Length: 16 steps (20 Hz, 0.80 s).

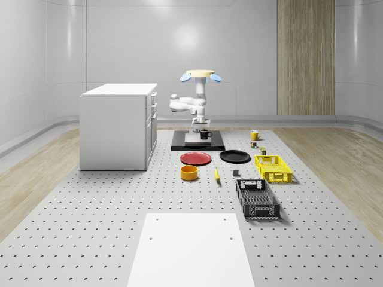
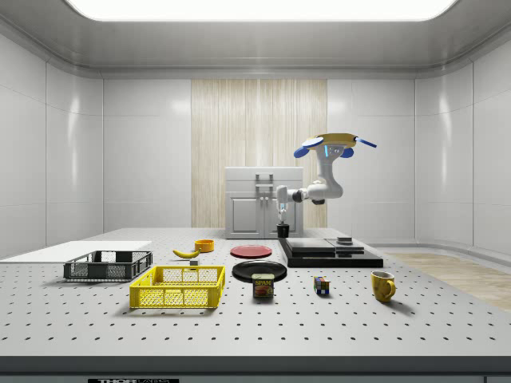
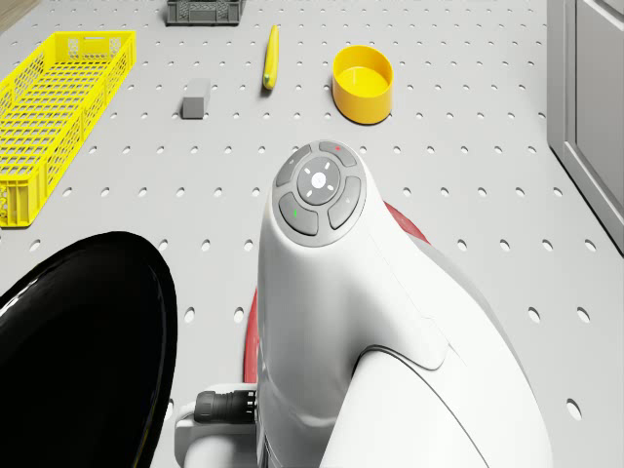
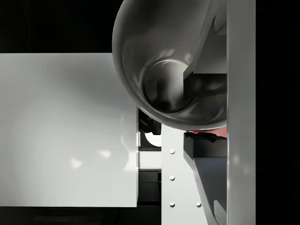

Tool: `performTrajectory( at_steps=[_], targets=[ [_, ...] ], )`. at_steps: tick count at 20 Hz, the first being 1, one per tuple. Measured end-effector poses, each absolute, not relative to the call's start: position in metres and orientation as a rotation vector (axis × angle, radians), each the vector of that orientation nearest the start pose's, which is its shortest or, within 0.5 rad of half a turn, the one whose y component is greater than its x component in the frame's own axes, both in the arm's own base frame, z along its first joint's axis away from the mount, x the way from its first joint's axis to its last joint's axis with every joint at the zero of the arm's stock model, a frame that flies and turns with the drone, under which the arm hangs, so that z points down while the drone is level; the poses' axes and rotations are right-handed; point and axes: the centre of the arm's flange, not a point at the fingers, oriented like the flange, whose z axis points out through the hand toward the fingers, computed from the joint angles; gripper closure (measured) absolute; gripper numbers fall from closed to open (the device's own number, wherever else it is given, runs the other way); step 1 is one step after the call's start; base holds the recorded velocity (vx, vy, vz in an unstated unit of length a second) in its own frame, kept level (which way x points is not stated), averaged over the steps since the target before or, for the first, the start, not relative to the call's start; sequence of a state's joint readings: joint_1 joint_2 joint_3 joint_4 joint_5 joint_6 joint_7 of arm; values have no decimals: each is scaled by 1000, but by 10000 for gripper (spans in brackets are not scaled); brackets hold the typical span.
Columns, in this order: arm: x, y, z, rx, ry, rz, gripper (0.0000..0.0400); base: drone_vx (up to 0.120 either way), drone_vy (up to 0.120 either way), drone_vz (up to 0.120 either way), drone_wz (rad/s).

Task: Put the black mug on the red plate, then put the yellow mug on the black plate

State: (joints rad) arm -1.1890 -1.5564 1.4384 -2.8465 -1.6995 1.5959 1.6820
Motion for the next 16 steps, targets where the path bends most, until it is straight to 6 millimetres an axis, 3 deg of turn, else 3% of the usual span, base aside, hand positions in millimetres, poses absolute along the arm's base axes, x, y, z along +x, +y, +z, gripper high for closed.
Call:
performTrajectory(
  at_steps=[16],
  targets=[
    [316, 6, 476, 1, -2, 786, 290, 120, -120, 0, 0]
  ],
)
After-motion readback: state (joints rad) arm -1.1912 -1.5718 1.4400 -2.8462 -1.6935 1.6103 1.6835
